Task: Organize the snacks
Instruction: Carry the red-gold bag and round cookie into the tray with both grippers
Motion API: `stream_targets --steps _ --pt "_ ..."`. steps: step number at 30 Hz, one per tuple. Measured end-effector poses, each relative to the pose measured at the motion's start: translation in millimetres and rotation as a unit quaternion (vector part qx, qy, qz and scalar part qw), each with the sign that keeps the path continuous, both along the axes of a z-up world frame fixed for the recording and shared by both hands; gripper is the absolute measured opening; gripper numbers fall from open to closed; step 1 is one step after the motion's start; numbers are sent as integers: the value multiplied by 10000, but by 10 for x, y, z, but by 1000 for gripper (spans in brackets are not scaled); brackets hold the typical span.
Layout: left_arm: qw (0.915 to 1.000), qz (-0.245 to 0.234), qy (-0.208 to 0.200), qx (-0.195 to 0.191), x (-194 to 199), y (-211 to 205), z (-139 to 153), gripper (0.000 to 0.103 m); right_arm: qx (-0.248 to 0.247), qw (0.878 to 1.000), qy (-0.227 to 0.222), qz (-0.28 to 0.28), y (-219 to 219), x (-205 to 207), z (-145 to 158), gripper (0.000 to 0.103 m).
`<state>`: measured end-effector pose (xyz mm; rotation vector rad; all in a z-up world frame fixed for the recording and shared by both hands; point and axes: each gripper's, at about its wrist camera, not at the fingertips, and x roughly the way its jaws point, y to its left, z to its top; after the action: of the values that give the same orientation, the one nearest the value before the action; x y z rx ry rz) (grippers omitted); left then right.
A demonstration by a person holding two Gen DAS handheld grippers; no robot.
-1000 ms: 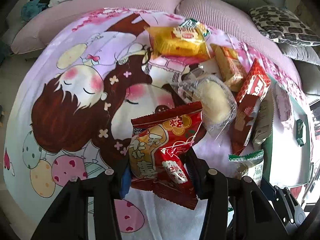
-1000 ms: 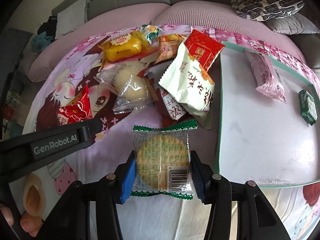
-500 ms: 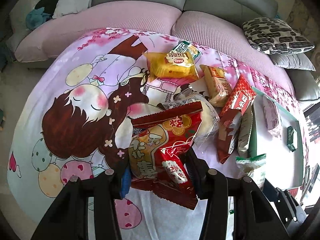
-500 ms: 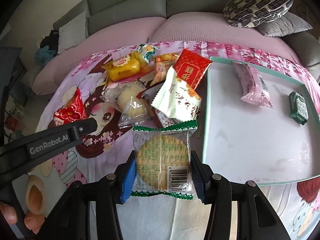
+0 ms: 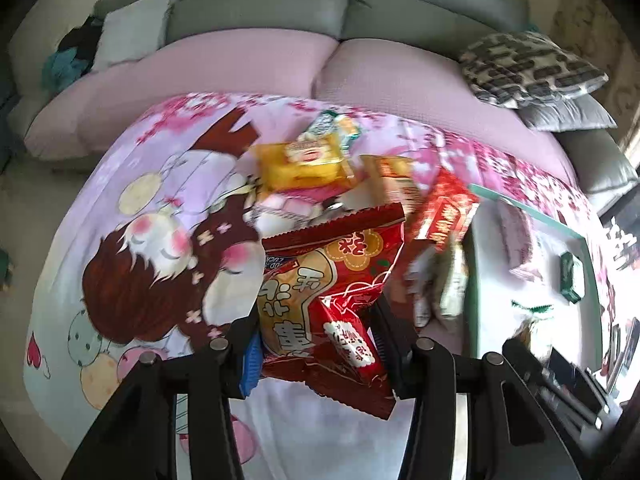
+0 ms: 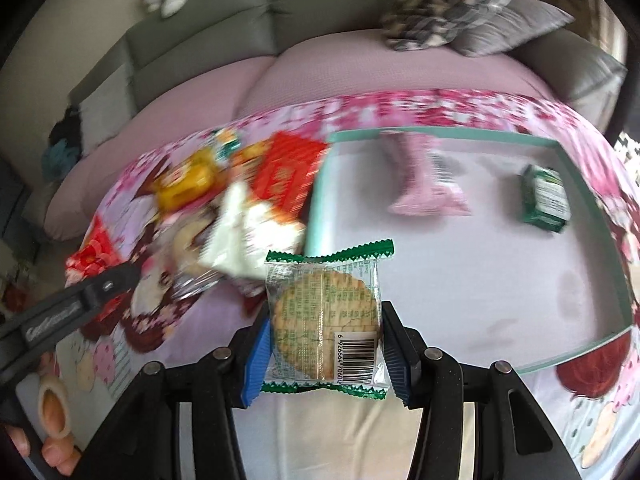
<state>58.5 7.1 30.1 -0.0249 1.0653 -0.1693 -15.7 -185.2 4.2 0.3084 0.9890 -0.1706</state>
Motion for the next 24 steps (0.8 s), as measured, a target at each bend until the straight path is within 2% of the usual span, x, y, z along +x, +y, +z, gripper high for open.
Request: stream_targets --steps 7,12,18,24 --pt "9985 -483 -214 130 2 -433 169 50 109 9961 -105 -864 -626 -16 22 53" --pt "9944 -983 -372 52 69 -864 256 50 171 9917 -135 -1268 -942 -2 -31 53" --pt "9895 -1411 -314 -33 197 -1315 164 50 194 9888 -556 -1373 -1093 139 43 53" --pt "9877 -1551 -189 -46 370 -1624 22 50 -103 9890 -721 -1287 -1076 299 70 53"
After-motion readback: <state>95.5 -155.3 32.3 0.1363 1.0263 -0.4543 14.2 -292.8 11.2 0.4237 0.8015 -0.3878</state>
